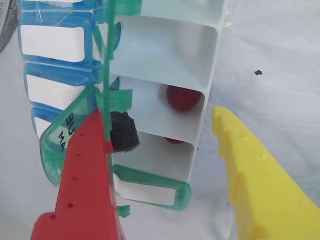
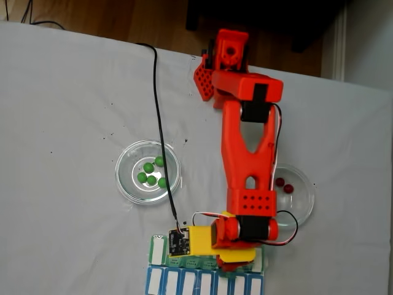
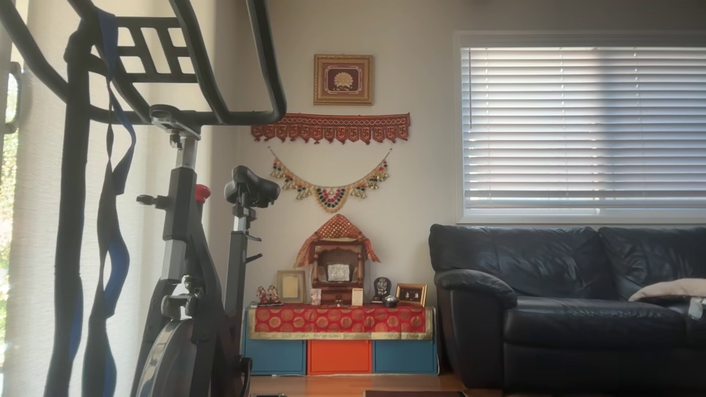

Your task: Sort medicines into box.

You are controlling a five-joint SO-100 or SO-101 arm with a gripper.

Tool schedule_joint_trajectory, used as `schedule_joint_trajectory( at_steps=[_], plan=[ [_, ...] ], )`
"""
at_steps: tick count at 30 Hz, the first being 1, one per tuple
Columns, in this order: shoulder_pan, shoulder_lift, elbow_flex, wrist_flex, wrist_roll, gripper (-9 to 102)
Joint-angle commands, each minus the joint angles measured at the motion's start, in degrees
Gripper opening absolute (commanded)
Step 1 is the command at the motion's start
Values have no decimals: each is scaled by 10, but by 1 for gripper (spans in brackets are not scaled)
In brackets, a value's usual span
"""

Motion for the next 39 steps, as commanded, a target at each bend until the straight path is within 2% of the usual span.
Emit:
schedule_joint_trajectory(
  at_steps=[1,5,9,14,30,39],
  plan=[
    [-10,84,-7,-2,-3,25],
    [-11,98,4,1,-4,18],
    [-14,107,8,8,-9,1],
    [-18,117,17,11,-18,1],
    [-101,222,68,116,-81,1],
    [-160,305,157,106,-94,1]
  ],
)
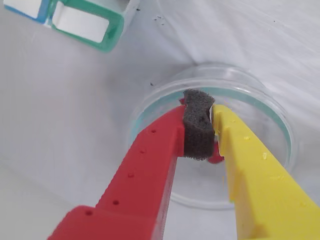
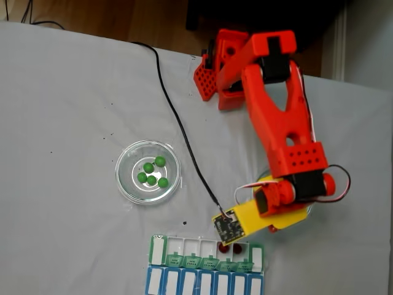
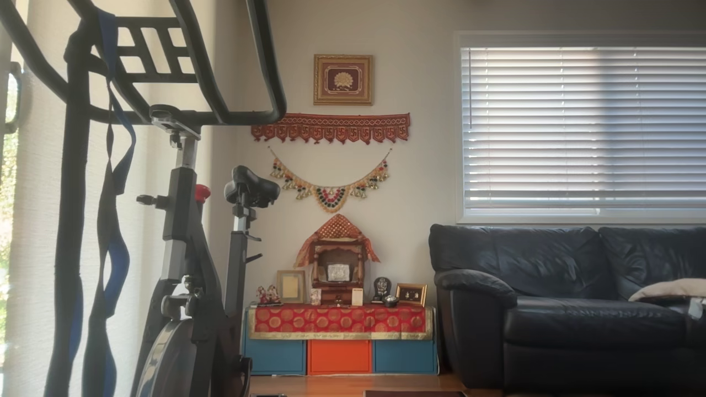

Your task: Sort medicines into box.

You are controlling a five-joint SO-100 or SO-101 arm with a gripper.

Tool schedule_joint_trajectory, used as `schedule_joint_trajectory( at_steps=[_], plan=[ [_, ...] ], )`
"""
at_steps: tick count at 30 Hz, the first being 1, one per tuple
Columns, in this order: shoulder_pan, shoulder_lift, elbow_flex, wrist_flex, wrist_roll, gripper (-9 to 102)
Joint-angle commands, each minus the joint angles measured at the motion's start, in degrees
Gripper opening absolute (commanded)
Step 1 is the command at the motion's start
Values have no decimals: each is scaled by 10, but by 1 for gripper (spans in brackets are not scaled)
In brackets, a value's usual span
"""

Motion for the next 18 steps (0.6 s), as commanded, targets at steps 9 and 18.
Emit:
schedule_joint_trajectory(
  at_steps=[9,18],
  plan=[
    [-49,76,49,-25,-21,1],
    [-64,90,102,-52,-73,1]
  ],
)
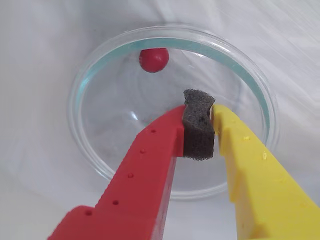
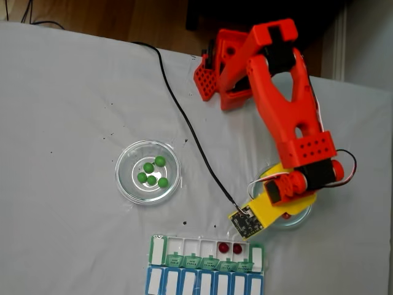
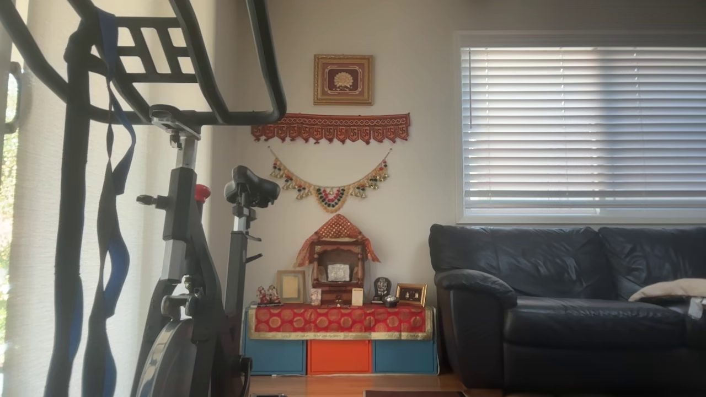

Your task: Sort medicines into box.

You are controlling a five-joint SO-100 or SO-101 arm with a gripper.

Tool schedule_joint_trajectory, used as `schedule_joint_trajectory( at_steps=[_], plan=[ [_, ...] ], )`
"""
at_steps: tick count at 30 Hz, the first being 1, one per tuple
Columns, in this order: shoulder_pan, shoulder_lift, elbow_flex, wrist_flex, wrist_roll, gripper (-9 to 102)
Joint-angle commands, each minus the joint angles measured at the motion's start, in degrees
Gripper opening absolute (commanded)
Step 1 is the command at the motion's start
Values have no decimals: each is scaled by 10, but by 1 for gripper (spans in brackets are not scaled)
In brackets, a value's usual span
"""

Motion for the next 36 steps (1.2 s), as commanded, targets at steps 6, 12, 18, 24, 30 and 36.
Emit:
schedule_joint_trajectory(
  at_steps=[6,12,18,24,30,36],
  plan=[
    [-18,61,25,-33,-45,1],
    [-29,67,55,-73,-53,1],
    [-33,69,97,-149,-51,1],
    [-39,96,144,-196,-51,1],
    [-44,134,191,-235,-54,1],
    [-43,142,217,-269,-65,1]
  ],
)
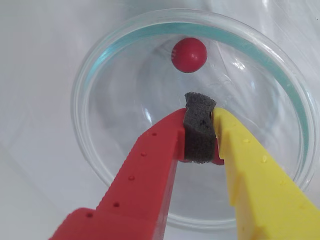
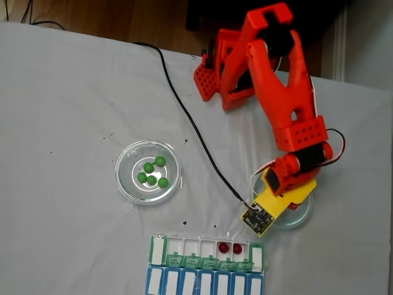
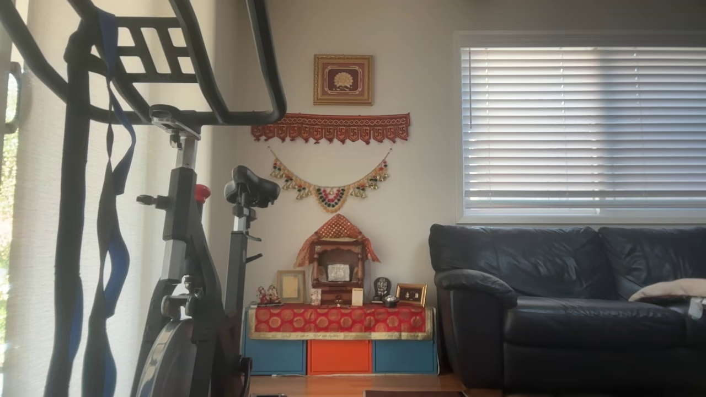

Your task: Sort medicines into box.

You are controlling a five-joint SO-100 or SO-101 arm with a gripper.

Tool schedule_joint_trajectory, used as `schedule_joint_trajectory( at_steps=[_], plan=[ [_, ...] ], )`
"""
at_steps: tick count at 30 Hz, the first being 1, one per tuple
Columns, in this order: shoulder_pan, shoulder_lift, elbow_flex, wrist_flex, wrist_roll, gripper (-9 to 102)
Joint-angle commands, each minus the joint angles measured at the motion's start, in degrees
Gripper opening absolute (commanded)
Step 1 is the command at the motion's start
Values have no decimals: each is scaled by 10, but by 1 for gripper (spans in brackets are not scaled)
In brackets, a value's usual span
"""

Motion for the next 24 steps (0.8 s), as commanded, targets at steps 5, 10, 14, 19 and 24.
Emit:
schedule_joint_trajectory(
  at_steps=[5,10,14,19,24],
  plan=[
    [2,54,11,-41,-20,1],
    [8,47,13,-46,-34,1],
    [12,41,21,-63,-42,1],
    [14,34,29,-82,-46,1],
    [12,25,33,-91,-50,1]
  ],
)
